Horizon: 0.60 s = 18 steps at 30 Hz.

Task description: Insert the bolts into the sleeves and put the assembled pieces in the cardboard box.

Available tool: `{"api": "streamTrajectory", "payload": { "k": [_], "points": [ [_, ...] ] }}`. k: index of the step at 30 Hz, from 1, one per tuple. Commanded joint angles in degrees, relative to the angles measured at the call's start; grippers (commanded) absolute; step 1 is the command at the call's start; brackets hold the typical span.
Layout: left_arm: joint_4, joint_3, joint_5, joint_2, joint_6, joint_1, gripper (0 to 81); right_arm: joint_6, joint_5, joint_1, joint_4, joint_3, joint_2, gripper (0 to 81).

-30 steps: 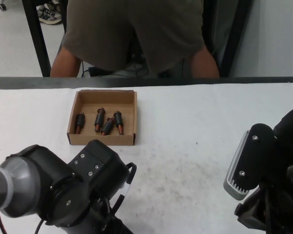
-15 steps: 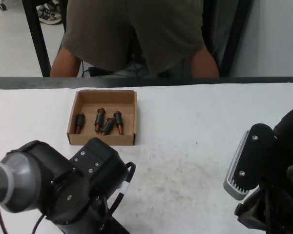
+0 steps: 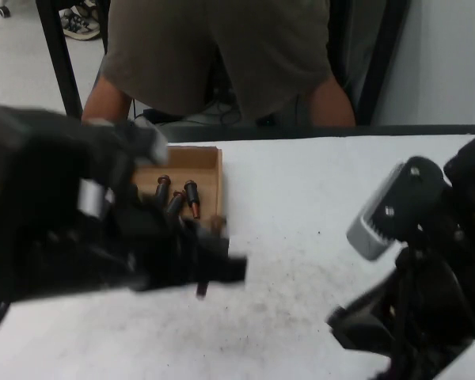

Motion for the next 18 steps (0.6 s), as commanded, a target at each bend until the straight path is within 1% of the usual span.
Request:
{"api": "streamTrajectory", "payload": {
  "k": [1, 4, 8, 10, 12, 18],
  "points": [
    [-7.68, -0.25, 9.95, -2.04, -3.24, 5.34, 0.8, 3.62, -3.19, -0.22, -7.63, -0.81, -0.67, 0.2],
    [-14.33, -0.25, 18.38, -2.14, -5.84, 10.40, 0.8, 6.02, -4.43, -0.22, -12.82, -0.81, -0.25, 0.2],
    [-21.58, -0.25, 27.55, -2.14, -9.13, 16.33, 0.8, 10.23, -6.78, -0.06, -20.72, -0.81, 1.25, 0.2],
    [-23.52, -0.25, 29.75, -2.14, -10.15, 17.84, 0.8, 12.07, -7.69, 0.44, -24.67, -0.81, 2.50, 0.2],
    [-24.47, -0.25, 30.04, -2.14, -11.46, 18.84, 0.8, 13.66, -8.01, 1.18, -29.00, -0.81, 3.69, 0.2],
    [-24.46, -0.25, 31.23, -2.14, -11.49, 19.24, 0.8, 17.84, -8.11, 3.03, -38.58, -0.81, 6.60, 0.2]
  ]
}}
